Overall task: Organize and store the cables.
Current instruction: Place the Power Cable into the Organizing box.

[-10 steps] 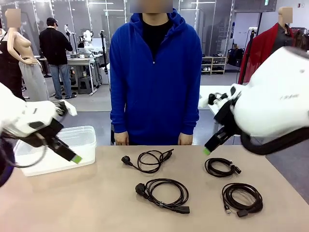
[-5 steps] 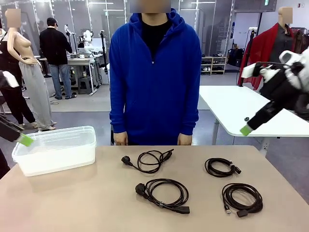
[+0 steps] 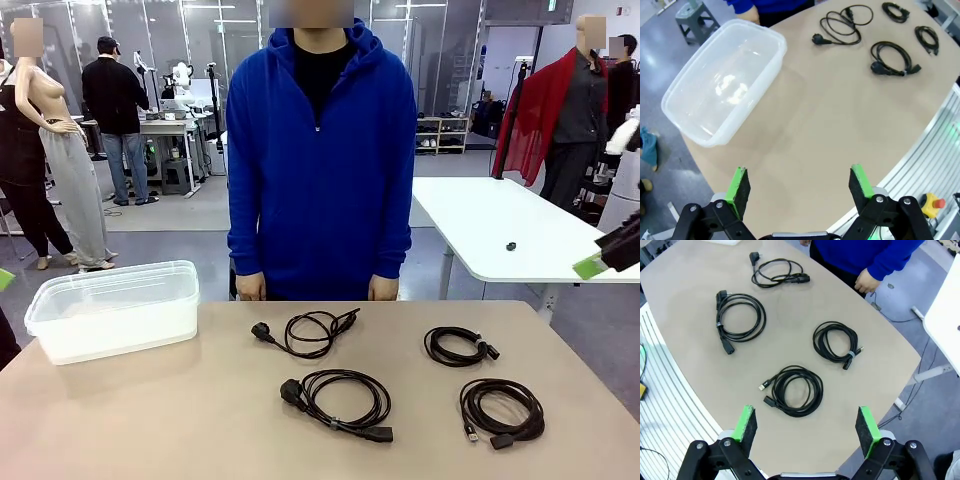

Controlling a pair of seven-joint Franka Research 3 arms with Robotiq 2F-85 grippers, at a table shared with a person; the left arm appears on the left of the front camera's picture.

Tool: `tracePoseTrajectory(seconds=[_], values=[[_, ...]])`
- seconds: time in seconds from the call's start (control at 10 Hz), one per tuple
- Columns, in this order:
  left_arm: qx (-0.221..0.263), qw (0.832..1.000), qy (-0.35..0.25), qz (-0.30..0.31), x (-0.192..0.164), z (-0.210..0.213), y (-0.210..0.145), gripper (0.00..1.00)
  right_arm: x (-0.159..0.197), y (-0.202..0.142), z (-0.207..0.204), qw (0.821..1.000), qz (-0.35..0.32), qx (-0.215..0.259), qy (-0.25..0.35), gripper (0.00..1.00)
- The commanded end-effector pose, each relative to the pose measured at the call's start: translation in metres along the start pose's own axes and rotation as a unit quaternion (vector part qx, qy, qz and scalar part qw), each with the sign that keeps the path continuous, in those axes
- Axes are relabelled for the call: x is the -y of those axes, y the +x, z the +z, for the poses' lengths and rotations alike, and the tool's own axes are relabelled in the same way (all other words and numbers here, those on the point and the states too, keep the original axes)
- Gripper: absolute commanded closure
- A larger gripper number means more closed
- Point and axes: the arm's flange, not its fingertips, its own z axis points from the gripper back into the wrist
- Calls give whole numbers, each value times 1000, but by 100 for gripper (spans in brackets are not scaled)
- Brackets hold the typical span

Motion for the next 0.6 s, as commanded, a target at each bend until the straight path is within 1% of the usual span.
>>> tracePoseTrajectory(seconds=[0.0, 0.2, 0.3, 0.4, 0.5], values=[[-2, 1000, 14, 3, -14, 0, -4, 0, 0, -12, -1, 1000, -2, 6, 7, 0], [4, 1000, 19, 6, -11, -1, -8, 0, -4, -10, -1, 1000, -2, 8, 11, 0], [0, 1000, 8, 12, -8, 3, -6, 0, -4, -6, -6, 1000, -9, 4, 16, 0], [0, 1000, 8, 12, -8, 3, -6, 0, 1, -10, 2, 1000, -10, 3, 2, 0], [0, 1000, 8, 12, -8, 3, -6, 0, 1, -10, 2, 1000, -10, 3, 2, 0]])
